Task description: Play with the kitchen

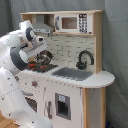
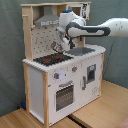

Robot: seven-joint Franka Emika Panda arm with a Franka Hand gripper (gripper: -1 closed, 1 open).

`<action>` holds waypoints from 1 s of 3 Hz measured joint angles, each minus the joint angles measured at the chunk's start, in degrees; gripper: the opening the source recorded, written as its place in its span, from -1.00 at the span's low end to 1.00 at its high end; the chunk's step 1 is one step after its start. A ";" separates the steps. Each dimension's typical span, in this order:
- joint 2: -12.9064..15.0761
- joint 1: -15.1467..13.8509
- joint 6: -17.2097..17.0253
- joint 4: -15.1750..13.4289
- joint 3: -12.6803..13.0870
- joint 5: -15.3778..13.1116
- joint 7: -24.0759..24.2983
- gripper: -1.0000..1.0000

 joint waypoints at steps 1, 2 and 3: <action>-0.51 -2.31 -0.58 3.98 3.43 0.00 -0.01 -1.00; -3.24 -2.49 -1.25 7.70 6.53 1.57 0.43 -1.00; -6.19 -3.76 -2.60 11.66 6.63 3.63 1.83 -1.00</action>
